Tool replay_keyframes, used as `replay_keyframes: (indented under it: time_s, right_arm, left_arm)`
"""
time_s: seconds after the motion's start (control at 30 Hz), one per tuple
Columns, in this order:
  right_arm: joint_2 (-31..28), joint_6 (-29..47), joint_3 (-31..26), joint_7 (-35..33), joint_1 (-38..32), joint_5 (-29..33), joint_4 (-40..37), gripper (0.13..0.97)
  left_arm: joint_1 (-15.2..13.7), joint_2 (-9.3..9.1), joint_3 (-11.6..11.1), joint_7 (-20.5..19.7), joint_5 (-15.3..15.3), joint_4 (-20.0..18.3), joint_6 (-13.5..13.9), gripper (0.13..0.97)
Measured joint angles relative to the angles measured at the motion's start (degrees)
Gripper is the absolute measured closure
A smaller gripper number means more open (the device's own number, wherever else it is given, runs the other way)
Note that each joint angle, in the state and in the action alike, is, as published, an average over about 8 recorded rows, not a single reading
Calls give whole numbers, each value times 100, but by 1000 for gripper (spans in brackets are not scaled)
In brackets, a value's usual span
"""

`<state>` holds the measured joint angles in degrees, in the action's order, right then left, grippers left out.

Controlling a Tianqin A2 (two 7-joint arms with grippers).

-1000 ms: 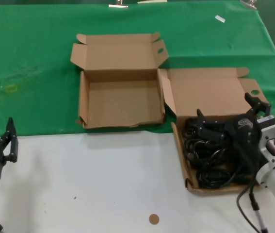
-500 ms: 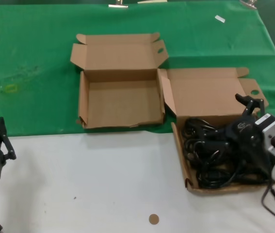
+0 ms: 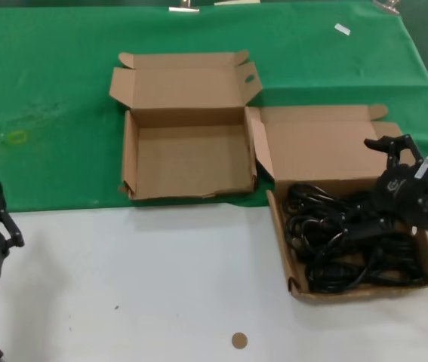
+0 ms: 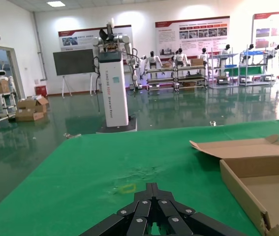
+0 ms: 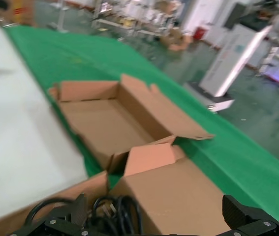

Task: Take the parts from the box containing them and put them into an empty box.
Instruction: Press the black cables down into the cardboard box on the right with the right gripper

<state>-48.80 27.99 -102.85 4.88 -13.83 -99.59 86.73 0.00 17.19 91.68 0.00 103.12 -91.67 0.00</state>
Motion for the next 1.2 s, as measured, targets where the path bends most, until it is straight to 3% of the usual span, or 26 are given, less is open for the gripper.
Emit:
replay_keyframes:
  time_s: [0.53, 1.0, 1.2]
  right_arm:
    - [-519, 2387, -406, -905, -1403, 118, -993, 129]
    - [-239, 3969, -1078, -1724, -2805, 703, -2169, 131]
    - [-47, 4294, -1310, -1887, -3129, 976, -2423, 172]
  left_arm:
    - [0, 0, 0, 0, 0, 0, 0, 953]
    - [0, 0, 0, -1, 0, 0, 0, 953]
    - [0, 0, 0, -1, 0, 0, 0, 953]
